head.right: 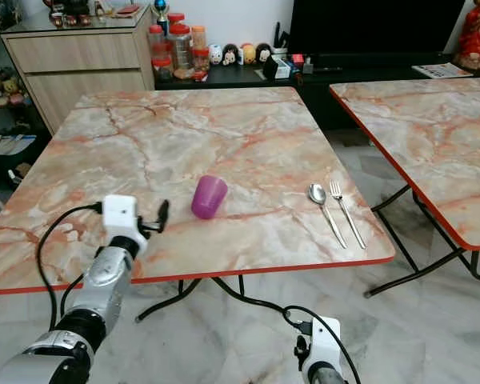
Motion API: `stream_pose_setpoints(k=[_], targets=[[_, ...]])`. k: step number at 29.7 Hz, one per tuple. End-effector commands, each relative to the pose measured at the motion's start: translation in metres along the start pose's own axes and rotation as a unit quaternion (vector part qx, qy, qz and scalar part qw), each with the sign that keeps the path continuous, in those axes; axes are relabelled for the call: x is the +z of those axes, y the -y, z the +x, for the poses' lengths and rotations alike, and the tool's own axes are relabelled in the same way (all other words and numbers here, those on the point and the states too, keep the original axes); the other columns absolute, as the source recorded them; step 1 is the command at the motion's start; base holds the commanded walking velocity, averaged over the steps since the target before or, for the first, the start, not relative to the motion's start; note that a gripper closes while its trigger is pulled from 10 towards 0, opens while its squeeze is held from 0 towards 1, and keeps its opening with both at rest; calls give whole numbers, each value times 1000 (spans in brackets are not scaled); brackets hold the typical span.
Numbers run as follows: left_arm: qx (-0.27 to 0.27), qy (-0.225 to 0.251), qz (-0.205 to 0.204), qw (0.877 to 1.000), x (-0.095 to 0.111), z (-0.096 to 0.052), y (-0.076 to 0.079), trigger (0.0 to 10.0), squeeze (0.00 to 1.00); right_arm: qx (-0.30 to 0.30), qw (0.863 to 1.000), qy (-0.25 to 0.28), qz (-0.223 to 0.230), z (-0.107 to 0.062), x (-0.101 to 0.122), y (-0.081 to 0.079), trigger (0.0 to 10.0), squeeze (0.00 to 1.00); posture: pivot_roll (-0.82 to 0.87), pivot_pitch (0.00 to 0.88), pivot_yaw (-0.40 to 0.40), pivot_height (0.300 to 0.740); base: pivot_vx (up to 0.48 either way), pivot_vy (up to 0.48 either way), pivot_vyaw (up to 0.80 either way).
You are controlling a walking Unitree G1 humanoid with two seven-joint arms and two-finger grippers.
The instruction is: Setting the table
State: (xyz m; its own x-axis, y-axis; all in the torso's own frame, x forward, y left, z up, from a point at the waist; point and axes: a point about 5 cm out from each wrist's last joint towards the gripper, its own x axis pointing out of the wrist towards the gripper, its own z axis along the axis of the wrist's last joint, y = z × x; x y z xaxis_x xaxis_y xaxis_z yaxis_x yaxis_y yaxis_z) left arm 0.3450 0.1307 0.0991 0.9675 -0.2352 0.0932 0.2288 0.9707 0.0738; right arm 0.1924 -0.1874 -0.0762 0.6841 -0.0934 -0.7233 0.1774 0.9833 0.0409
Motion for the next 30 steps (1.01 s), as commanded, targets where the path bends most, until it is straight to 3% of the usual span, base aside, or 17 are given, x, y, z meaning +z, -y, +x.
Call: stream_pose_setpoints(k=[1,2,3,8,15,20,22,25,30], targets=[[-43,14,21,999,11,8,12,10000,0,2,1000,-3,1,0,-1,-1,10000,0,13,0,-9,740,0,0,0],[-43,14,21,999,11,8,12,10000,0,2,1000,-3,1,0,-1,-1,10000,0,13,0,-9,740,0,0,0],[-75,18,32,996,15,10,24,10000,0,2,1000,-3,1,0,-1,-2,10000,0,12,0,-8,740,0,0,0],[-141,20,57,988,24,16,50,10000,0,1,1000,-4,2,0,-1,-2,10000,0,12,0,-5,740,0,0,0],[-184,11,64,981,24,16,69,10000,0,1,1000,-5,4,0,-2,-3,10000,0,11,0,0,740,0,0,0],[-232,8,101,967,22,12,90,10000,0,1,1000,-6,3,0,-1,-3,10000,0,12,0,-1,740,0,0,0],[-234,8,102,967,22,12,90,10000,0,1,1000,-6,3,0,-1,-3,10000,0,12,0,-1,740,0,0,0],[-252,-20,128,959,15,12,107,10000,0,1,1000,-5,4,1,0,-4,10000,0,8,0,2,740,0,0,0],[-253,-26,151,955,12,11,111,10000,0,0,1000,-6,4,0,-2,-3,10000,0,8,0,3,740,0,0,0]])
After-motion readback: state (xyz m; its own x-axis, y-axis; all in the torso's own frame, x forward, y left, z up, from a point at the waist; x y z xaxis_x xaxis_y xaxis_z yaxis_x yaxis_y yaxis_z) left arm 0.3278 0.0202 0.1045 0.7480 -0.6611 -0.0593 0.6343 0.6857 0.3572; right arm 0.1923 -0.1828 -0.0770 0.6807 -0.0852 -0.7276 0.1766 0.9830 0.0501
